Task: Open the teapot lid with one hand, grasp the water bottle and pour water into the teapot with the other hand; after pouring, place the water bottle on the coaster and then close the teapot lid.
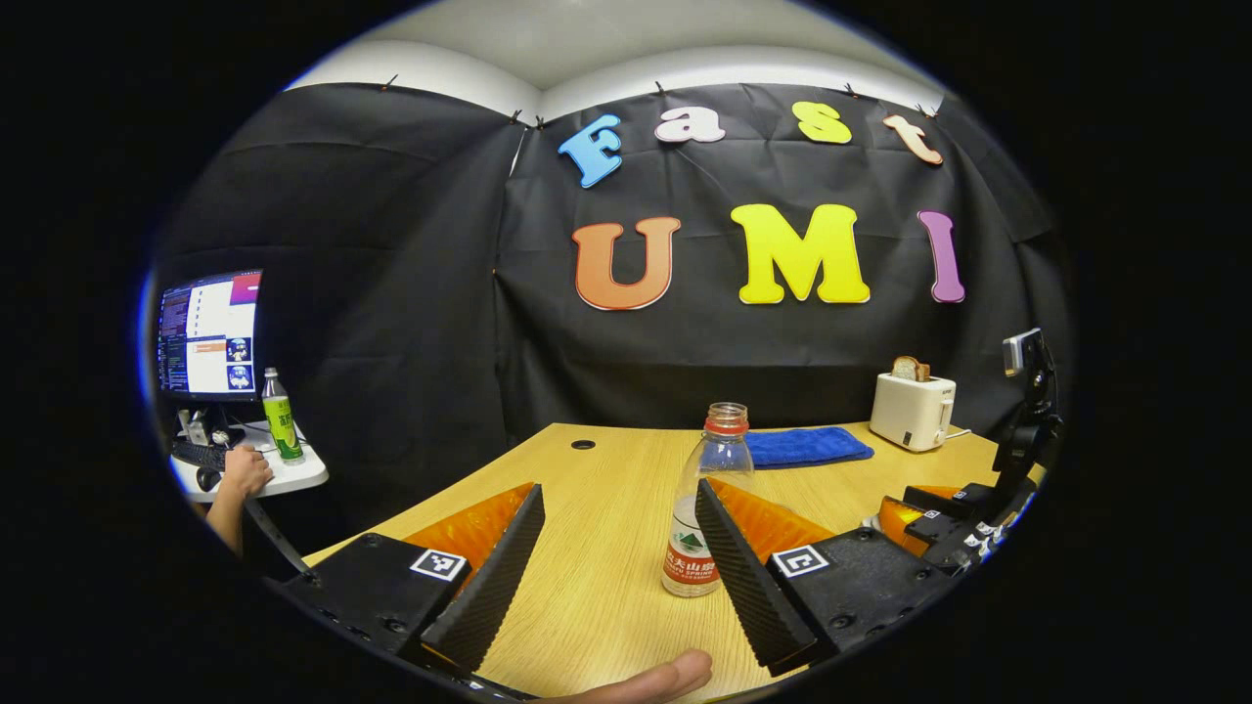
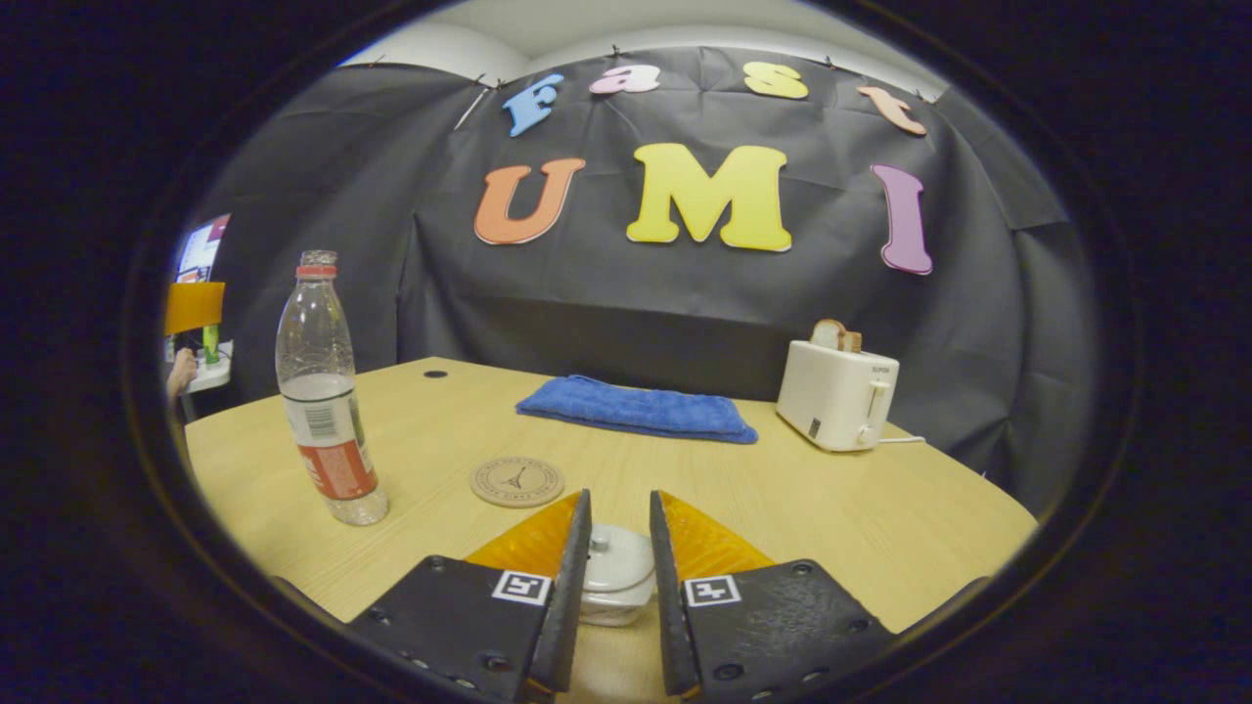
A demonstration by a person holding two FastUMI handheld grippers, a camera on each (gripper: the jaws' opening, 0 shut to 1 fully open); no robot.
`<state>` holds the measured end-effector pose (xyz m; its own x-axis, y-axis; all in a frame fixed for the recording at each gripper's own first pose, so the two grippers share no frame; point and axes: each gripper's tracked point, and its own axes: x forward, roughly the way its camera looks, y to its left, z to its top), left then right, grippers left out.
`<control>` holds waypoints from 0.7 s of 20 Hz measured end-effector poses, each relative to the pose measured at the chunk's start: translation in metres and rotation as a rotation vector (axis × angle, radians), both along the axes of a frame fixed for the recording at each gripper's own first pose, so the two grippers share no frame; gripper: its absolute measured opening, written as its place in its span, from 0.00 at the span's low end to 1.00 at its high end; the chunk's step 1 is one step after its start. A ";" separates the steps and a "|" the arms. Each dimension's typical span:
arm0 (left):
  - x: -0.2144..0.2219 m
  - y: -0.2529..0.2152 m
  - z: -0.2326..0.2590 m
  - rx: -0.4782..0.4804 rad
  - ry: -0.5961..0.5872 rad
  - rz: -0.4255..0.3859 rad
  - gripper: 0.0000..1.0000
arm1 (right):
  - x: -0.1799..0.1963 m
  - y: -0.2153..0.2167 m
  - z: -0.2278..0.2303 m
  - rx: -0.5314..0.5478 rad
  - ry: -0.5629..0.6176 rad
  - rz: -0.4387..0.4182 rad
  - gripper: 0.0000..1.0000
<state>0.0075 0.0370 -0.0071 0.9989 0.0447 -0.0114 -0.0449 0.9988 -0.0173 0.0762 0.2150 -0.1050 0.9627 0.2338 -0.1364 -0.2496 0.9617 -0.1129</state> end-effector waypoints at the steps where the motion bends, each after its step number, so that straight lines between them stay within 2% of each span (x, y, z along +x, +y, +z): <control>1: -0.001 -0.001 0.000 0.001 0.000 -0.001 0.97 | 0.000 0.001 -0.001 0.007 0.007 0.004 0.35; 2: -0.001 -0.002 0.000 0.001 0.001 -0.002 0.97 | 0.001 0.002 -0.001 0.015 0.009 0.008 0.35; 3: -0.002 -0.002 0.000 0.002 0.001 -0.003 0.97 | 0.002 0.004 -0.001 0.016 0.010 0.010 0.29; 4: -0.001 -0.002 0.001 0.003 0.001 -0.004 0.97 | 0.001 0.006 -0.003 0.018 0.011 0.015 0.35; 8: -0.001 -0.001 -0.001 0.008 0.003 -0.002 0.97 | 0.003 0.014 -0.006 0.043 0.013 0.023 0.37; 10: -0.001 0.000 -0.001 0.003 0.005 -0.002 0.97 | 0.001 0.012 -0.004 0.068 0.018 0.024 0.21; 12: -0.001 0.000 -0.001 0.000 0.006 0.000 0.97 | 0.001 0.012 -0.003 0.077 0.016 0.033 0.24; 13: -0.001 0.000 0.000 0.000 0.005 0.000 0.97 | 0.005 0.008 0.000 0.076 0.012 0.006 0.24; 14: 0.000 0.000 -0.002 -0.001 0.004 -0.005 0.97 | 0.004 0.008 -0.004 0.088 0.012 0.020 0.15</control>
<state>0.0073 0.0369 -0.0088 0.9991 0.0398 -0.0157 -0.0401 0.9990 -0.0177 0.0807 0.2234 -0.1092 0.9560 0.2649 -0.1264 -0.2700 0.9625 -0.0254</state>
